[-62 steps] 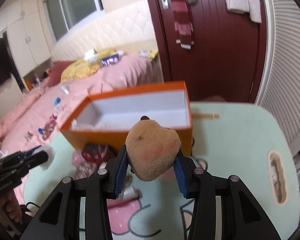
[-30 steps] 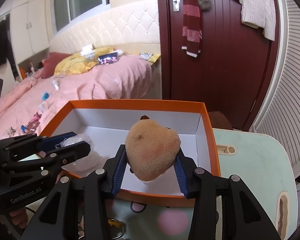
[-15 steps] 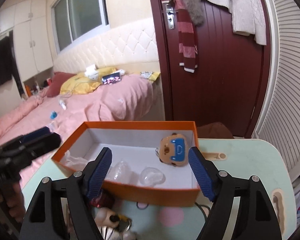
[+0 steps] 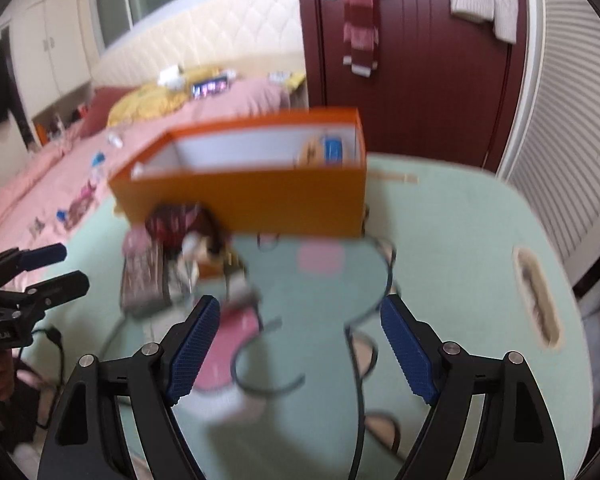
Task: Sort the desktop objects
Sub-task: 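Grasp the pink heart on the table with the left gripper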
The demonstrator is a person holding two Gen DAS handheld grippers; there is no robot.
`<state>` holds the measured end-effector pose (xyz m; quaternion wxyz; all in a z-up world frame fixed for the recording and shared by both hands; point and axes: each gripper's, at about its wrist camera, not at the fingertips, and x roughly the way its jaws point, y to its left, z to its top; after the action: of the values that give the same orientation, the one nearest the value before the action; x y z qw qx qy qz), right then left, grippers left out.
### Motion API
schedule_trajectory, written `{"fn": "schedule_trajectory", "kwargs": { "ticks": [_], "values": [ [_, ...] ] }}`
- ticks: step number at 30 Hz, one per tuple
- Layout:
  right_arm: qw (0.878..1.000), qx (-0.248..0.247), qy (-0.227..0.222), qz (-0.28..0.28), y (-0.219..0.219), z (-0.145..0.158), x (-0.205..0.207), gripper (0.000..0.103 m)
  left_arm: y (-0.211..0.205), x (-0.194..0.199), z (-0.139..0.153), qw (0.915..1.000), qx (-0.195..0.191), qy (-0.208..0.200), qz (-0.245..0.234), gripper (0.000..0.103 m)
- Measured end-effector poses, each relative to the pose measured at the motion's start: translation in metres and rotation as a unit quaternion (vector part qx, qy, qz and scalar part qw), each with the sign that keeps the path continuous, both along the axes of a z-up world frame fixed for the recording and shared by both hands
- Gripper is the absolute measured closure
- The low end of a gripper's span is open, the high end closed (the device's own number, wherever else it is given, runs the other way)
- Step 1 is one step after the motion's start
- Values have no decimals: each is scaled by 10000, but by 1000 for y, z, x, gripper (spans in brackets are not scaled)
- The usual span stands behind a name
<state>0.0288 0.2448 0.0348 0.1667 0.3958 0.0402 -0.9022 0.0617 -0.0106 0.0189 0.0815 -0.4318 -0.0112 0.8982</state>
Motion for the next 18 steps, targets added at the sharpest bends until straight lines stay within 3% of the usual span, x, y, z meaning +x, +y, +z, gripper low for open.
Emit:
{"fn": "schedule_trajectory", "kwargs": {
  "ticks": [3, 7, 9, 18],
  "values": [
    [9998, 149, -156, 13, 0, -11, 4, 20, 3, 5, -11, 9999, -5, -132, 58, 20],
    [9985, 504, -218, -9, -8, -18, 4, 1, 7, 6, -22, 9994, -258, -74, 206, 16],
    [9985, 503, -198, -15, -8, -20, 4, 0, 6, 9, -28, 9993, -266, 68, 241, 0],
    [9986, 504, -172, -63, -6, -22, 8, 0, 5, 10, -29, 9991, -263, 170, 291, 0]
  ]
}}
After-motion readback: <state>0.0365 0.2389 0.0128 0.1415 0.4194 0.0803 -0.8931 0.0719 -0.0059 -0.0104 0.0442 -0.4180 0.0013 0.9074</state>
